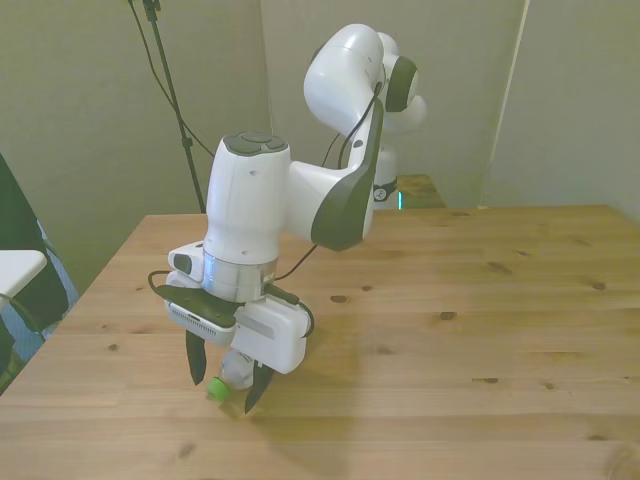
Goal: Stand the water bottle
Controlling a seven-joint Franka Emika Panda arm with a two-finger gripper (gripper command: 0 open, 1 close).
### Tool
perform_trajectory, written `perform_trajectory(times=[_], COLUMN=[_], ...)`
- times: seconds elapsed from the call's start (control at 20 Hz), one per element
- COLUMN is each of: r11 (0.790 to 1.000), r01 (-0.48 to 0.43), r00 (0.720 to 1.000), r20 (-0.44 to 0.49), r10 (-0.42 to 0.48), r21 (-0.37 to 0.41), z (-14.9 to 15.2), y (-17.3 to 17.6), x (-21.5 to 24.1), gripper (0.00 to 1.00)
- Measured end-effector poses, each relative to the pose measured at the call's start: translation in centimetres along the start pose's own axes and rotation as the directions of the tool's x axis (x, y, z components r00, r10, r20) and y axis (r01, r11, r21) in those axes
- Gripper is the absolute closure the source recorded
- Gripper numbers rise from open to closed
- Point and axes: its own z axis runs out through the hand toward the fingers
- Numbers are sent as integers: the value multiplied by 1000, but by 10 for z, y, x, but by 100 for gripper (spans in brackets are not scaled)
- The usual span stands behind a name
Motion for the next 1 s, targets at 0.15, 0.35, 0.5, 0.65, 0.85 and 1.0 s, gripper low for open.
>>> perform_trajectory(times=[0.15, 0.35, 0.5, 0.65, 0.85, 1.0], r11=[1000, 1000, 1000, 1000, 999, 999], r01=[-1, -3, -6, -10, -10, -19], r00=[1000, 1000, 1000, 1000, 999, 998], r20=[4, 10, 11, 18, 41, 52], r10=[1, 3, 6, 10, 12, 21], r21=[-8, -18, -20, -29, -46, -49], z=[1, 2, 2, 4, 4, 5], y=[0, 1, 1, 2, 1, 1], x=[1, 2, 2, 1, -3, -1], gripper=[100, 100, 100, 100, 100, 100])
